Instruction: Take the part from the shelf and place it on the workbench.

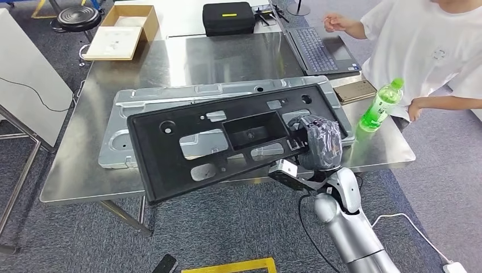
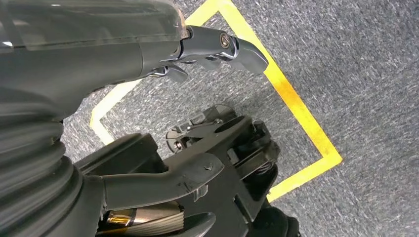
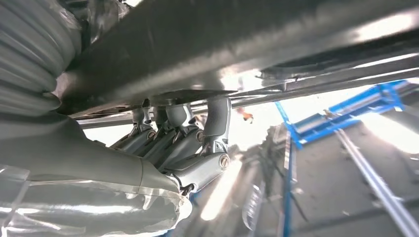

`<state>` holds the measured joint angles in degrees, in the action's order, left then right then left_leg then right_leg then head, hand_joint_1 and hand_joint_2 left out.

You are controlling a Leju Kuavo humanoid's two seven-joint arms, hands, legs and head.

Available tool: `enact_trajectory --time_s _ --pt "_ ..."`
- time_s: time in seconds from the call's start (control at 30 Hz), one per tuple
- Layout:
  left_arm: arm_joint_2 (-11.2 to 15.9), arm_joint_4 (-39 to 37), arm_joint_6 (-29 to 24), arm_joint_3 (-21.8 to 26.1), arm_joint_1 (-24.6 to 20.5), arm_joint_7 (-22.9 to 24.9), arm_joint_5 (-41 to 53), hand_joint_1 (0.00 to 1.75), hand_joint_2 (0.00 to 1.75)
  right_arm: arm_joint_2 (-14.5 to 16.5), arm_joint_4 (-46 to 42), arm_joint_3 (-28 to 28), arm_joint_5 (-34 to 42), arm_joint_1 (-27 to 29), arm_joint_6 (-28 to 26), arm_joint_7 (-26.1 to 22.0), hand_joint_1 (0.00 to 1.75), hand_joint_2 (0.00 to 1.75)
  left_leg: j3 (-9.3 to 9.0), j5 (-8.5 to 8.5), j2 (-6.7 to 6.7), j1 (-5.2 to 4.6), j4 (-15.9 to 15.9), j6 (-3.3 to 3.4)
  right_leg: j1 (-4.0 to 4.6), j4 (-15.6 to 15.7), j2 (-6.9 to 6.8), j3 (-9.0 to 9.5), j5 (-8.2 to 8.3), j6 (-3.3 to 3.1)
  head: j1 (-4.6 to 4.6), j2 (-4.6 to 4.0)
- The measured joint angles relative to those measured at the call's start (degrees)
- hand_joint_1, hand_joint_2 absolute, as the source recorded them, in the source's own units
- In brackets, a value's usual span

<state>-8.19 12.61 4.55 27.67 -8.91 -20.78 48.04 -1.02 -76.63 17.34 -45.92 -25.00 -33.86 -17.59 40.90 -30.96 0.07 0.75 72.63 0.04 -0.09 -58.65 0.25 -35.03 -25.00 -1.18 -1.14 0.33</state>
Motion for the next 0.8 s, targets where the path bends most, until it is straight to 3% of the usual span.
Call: enact_trajectory --time_s 0.07,0.13,0.27,0.33,0.4,0.43,0.47,0.5,0.6,0.63,0.7,0.8 --pt "0.1 0.0 0.0 0.0 -0.1 0.0 0.0 0.00 1.75 0.0 0.6 -1.0 1.5 -0.2 0.3 0.0 1.75 1.75 -3.42 3.75 -0.06 -0.07 -7.3 0.23 0.07 -0.6 0.20 -0.11 -0.40 0.33 0.01 0.00" --pt "0.2 0.0 0.0 0.0 -0.2 0.0 0.0 0.00 1.75 -0.1 1.1 -1.7 2.2 -0.4 0.5 -0.1 1.75 1.75 -5.54 5.11 -0.14 -0.18 -11.9 0.56 0.22 -1.2 0.40 -0.42 -0.70 0.81 -0.02 0.00" --pt "0.3 0.0 0.0 0.0 -0.3 0.0 0.0 0.00 1.75 -0.2 1.9 -2.5 2.6 -0.6 0.7 -0.3 1.75 1.75 -5.84 5.34 -0.12 -0.29 -12.9 1.71 0.03 -1.9 0.43 -0.83 -1.20 1.83 -0.05 0.00" --pt "0.3 0.0 0.0 0.0 -0.4 0.1 0.0 0.00 1.75 -0.3 2.3 -3.0 2.7 -0.8 0.8 -0.3 1.75 1.75 -6.03 5.60 -0.06 -0.14 -13.3 2.24 -0.18 -6.0 0.29 -2.67 -3.71 2.41 -0.06 0.00" --pt "0.3 0.0 0.0 0.0 -0.4 0.4 -0.1 0.00 1.75 -0.4 2.7 -3.4 3.1 -0.8 0.9 -0.3 1.75 1.75 -6.04 5.60 -0.03 -0.21 -13.3 2.43 -0.34 -12.9 0.19 -6.02 -6.81 2.88 -0.05 0.00" --pt "0.3 0.0 0.0 0.0 -0.4 0.5 -0.1 0.00 1.75 -0.4 3.0 -3.6 3.3 -0.8 1.0 -0.3 1.75 1.75 -6.04 5.58 -0.03 -0.24 -13.3 2.45 -0.42 -15.4 0.16 -7.28 -7.38 3.01 -0.07 0.00" --pt "0.3 0.0 0.0 0.0 -0.4 0.7 -0.1 0.00 1.75 -0.5 3.4 -3.9 3.7 -0.7 1.0 -0.4 1.75 1.75 -6.06 5.56 -0.05 -0.25 -13.3 2.45 -0.49 -16.0 0.15 -7.71 -6.95 3.05 -0.07 0.00" --pt "0.3 0.0 0.0 0.0 -0.4 0.8 -0.1 0.00 1.75 -0.5 3.7 -4.3 4.1 -0.7 1.0 -0.4 1.75 1.75 -6.10 5.54 -0.08 -0.26 -13.3 2.44 -0.55 -14.4 0.13 -7.05 -5.52 2.99 -0.07 0.00" --pt "0.3 0.0 0.1 0.0 -0.4 0.9 -0.1 0.00 1.75 -0.6 4.4 -5.6 5.3 -0.9 1.0 -1.0 1.75 1.75 -6.18 5.43 -0.16 -0.33 -13.3 2.15 -0.38 -3.7 -0.11 -1.95 -0.65 2.36 -0.06 0.00" --pt "0.3 0.0 0.1 0.0 -0.4 0.9 -0.1 0.00 1.75 -0.6 4.6 -5.9 5.5 -0.9 1.0 -1.1 1.75 1.75 -6.13 5.43 -0.15 -0.36 -13.3 1.91 -0.18 -1.6 -0.18 -0.99 -0.18 2.13 -0.05 0.00" --pt "0.2 0.0 0.1 0.0 -0.3 0.9 -0.1 0.00 1.75 -0.6 5.0 -6.3 5.7 -0.9 1.0 -1.3 1.75 1.75 -6.07 5.48 -0.11 -0.39 -13.5 1.30 0.24 -0.7 -0.13 -0.67 -0.30 1.68 -0.05 0.00" --pt "0.3 0.0 0.1 0.0 -0.3 0.9 0.0 0.00 1.75 -0.7 5.3 -6.7 5.7 -1.0 1.0 -1.5 1.75 1.75 -5.49 4.15 -0.10 -0.32 -11.9 0.49 -0.10 0.2 -0.10 -0.10 0.12 0.59 0.02 0.00"
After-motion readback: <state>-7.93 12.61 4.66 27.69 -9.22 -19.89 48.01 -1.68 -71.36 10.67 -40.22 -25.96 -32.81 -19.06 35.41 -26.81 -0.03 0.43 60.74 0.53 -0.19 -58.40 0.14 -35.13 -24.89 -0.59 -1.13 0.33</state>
